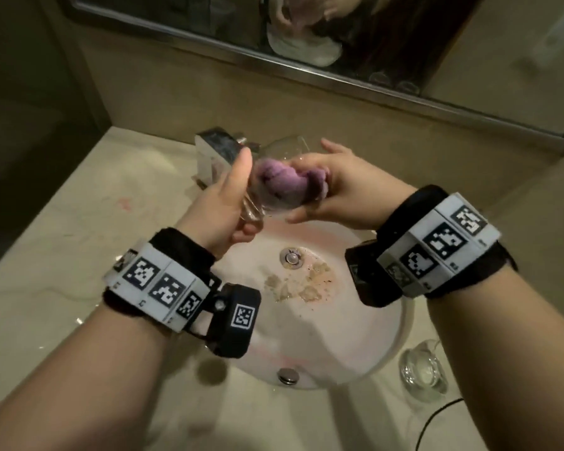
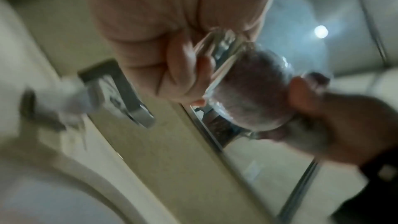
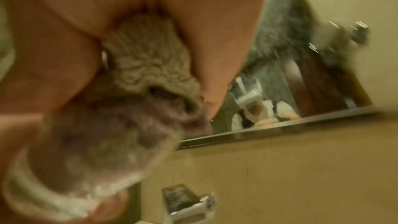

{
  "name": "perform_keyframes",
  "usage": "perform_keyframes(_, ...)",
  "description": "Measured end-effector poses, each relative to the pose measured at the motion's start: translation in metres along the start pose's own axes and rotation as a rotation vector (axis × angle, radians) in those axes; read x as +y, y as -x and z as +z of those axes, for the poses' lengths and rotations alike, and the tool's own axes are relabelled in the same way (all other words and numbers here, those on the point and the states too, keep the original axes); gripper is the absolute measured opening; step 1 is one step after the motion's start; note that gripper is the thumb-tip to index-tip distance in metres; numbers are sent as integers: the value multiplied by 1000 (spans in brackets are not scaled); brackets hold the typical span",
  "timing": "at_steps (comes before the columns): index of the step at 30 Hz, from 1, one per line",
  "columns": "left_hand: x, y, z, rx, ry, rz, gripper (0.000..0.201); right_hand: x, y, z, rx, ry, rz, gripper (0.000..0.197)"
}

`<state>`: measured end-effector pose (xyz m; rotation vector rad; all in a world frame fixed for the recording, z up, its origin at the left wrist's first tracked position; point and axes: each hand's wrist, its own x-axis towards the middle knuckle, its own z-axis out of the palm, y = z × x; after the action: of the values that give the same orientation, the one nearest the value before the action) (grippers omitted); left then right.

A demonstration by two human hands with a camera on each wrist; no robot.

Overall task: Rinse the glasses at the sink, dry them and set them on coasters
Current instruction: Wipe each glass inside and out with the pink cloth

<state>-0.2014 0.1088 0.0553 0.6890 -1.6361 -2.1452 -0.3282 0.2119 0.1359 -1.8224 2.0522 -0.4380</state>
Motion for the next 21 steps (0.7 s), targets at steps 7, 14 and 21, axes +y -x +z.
perform_keyframes(7, -26, 9, -17, 122, -356, 429, 67, 1, 5, 33, 39, -861, 167, 33)
perform_keyframes(14, -21, -11, -12, 100, -25, -119, 83, 3, 4, 43, 232, -50, 132, 36)
perform_keyframes(21, -11, -5, -11, 154, -298, 169, 60, -3, 5, 49, 255, -583, 118, 44)
